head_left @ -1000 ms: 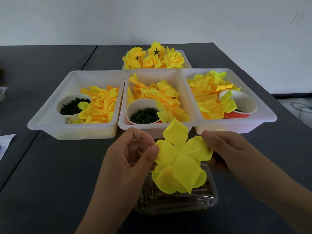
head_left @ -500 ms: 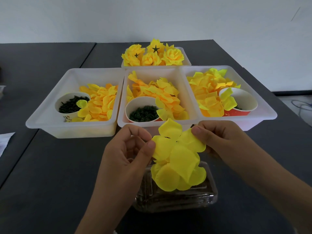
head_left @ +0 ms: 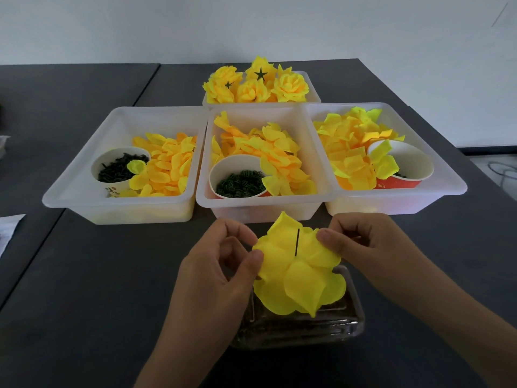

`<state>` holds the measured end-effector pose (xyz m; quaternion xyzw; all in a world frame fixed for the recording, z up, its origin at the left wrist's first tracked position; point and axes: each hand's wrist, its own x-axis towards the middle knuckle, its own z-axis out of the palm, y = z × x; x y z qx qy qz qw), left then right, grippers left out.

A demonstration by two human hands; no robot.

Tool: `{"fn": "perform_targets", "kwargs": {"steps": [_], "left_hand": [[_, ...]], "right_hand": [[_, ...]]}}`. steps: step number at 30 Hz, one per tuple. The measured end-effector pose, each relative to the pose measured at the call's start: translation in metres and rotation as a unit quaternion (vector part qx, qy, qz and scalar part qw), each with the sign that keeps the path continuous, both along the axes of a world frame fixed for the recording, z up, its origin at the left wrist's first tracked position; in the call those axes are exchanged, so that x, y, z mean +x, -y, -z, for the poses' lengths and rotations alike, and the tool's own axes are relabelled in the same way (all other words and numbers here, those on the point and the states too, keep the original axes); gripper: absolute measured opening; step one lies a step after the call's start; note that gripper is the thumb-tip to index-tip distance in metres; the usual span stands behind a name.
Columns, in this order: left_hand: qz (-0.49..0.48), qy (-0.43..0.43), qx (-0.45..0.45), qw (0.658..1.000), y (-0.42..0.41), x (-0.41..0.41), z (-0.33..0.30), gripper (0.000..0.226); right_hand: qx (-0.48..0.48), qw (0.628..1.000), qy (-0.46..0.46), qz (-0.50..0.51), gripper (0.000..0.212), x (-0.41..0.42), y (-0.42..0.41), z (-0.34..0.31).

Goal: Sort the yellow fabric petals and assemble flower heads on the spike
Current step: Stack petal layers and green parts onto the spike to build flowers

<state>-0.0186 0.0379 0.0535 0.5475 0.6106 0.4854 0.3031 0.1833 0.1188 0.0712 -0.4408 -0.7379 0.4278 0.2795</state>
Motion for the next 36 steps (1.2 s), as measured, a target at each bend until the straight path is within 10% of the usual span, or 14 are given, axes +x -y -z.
{"fn": "perform_targets", "kwargs": {"steps": [18, 22, 25, 36], "left_hand": [[-0.039, -0.088, -0.027, 0.995, 0.004, -0.011, 0.002, 0.03], [-0.068, -0.071, 0.003, 0.995, 0.007, -0.021, -0.007, 0.032], [-0.079, -0.05, 0.008, 0.996, 0.006, -0.025, -0.012, 0.024], [-0.019, 0.02, 0.042, 0.999, 0.002, -0.026, -0.025, 0.027]], "right_hand": [[0.139, 0.986, 0.06, 0.071, 0.046, 0.035, -0.045, -0.002], [0.201, 0.891, 0.29, 0.285, 0.037, 0.079, -0.123, -0.01], [0.133, 0.869, 0.393, 0.269, 0.038, 0.085, -0.148, 0.002], [0.416, 0.867, 0.15, 0.228, 0.007, 0.054, -0.088, -0.055]]}}
